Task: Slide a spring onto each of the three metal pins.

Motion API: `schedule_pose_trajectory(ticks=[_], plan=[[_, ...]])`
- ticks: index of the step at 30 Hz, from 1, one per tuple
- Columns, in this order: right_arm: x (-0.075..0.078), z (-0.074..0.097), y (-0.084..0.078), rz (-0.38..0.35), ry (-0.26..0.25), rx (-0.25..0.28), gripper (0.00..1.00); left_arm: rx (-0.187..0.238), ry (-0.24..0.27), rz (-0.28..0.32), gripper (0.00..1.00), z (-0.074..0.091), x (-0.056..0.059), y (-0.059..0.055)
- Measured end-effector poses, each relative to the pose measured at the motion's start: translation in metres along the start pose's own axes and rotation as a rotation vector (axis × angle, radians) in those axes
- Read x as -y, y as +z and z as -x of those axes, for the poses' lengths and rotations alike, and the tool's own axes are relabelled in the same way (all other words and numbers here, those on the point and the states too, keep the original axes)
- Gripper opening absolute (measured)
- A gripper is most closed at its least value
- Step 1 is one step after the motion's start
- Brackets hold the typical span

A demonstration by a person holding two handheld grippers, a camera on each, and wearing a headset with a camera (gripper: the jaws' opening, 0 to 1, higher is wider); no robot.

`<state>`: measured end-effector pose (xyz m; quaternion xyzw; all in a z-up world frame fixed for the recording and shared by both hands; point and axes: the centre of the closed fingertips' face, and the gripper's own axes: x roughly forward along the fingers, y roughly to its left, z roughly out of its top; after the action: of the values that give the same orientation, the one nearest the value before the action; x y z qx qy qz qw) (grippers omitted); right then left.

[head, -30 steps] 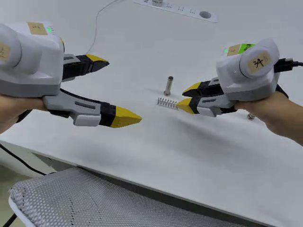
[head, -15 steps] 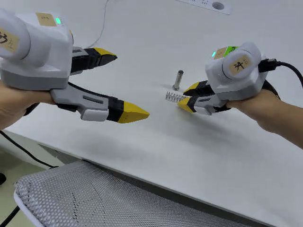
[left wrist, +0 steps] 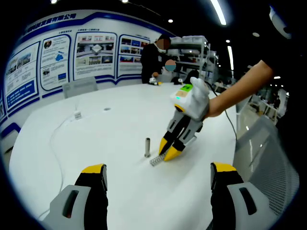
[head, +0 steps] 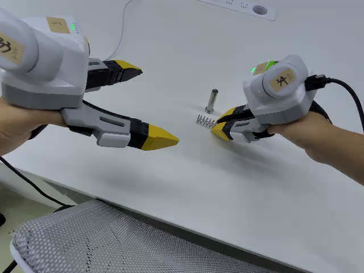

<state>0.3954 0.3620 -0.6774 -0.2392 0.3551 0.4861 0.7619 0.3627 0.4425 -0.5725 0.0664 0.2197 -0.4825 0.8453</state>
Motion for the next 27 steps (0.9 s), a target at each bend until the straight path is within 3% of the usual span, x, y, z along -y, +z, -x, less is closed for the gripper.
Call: schedule_pose_trajectory(ticks=[6,12,14,21,22,27], plan=[[-0.007,0.006,0.005,0.006,-0.003,0.004,0.11,-0.008,-0.017,-0.024,0.9,0.0,0.007,0.004],[-0.015,0.03,0.024,0.031,0.003,0.055,0.1,0.007,-0.023,-0.034,0.87,0.001,0.015,0.01],[-0.015,0.042,0.032,0.089,-0.014,0.08,0.1,0.007,-0.031,-0.039,0.85,-0.001,0.019,0.011],[-0.031,0.081,0.052,0.185,-0.009,0.135,0.1,-0.001,-0.067,-0.085,0.78,-0.008,0.037,0.017],[-0.032,0.088,0.054,0.226,-0.026,0.135,0.1,0.003,-0.073,-0.089,0.77,-0.009,0.04,0.019],[-0.052,0.104,0.053,0.266,-0.012,0.141,0.1,0.042,-0.097,-0.09,0.68,-0.014,0.051,0.028]])
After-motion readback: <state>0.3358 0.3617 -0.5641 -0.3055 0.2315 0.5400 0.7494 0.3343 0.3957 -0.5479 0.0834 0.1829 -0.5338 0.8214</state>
